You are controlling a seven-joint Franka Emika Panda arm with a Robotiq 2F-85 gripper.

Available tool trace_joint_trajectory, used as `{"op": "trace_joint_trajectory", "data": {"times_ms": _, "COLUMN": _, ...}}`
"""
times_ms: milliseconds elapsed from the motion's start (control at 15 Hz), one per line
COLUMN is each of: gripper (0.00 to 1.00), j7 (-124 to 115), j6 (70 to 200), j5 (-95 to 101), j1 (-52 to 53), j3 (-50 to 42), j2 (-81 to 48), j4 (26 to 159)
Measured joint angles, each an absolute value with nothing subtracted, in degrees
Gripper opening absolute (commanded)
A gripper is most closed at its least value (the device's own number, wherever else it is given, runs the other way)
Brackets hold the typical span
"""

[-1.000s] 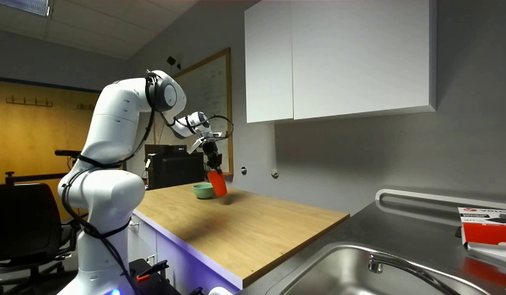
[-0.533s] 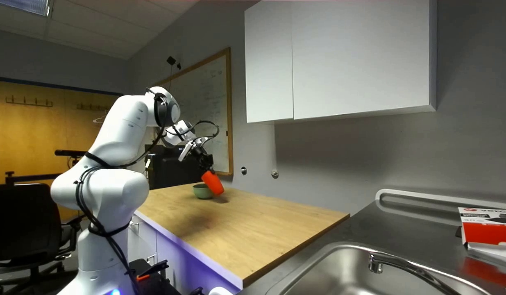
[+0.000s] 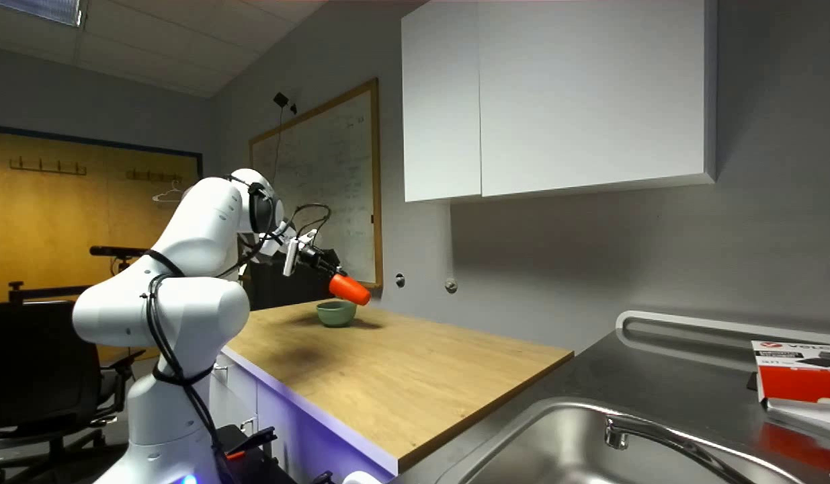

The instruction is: Pour the contents of the cup into the bowl

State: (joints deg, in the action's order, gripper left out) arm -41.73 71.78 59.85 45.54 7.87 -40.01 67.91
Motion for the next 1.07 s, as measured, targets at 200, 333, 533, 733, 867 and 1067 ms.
{"op": "trace_joint_trajectory", "data": {"times_ms": 200, "gripper": 0.01, "j7": -41.7, "j6": 68.3, "j5": 65.6, "j1": 49.5, "j3": 6.3, "j2": -43.1, "j4": 65.5}}
{"op": "trace_joint_trajectory", "data": {"times_ms": 333, "gripper": 0.01, "j7": -41.8, "j6": 66.8, "j5": 69.5, "j1": 51.4, "j3": 5.3, "j2": -44.9, "j4": 64.9}}
{"op": "trace_joint_trajectory", "data": {"times_ms": 533, "gripper": 0.01, "j7": -42.3, "j6": 65.5, "j5": 75.0, "j1": 53.2, "j3": 3.9, "j2": -47.2, "j4": 65.0}}
{"op": "trace_joint_trajectory", "data": {"times_ms": 733, "gripper": 0.01, "j7": -43.4, "j6": 64.8, "j5": 79.9, "j1": 54.5, "j3": 2.2, "j2": -49.3, "j4": 65.0}}
{"op": "trace_joint_trajectory", "data": {"times_ms": 867, "gripper": 0.01, "j7": -44.4, "j6": 64.4, "j5": 83.0, "j1": 55.2, "j3": 1.0, "j2": -50.4, "j4": 65.0}}
{"op": "trace_joint_trajectory", "data": {"times_ms": 1067, "gripper": 0.01, "j7": -46.0, "j6": 63.4, "j5": 86.5, "j1": 55.9, "j3": -0.4, "j2": -51.5, "j4": 65.0}}
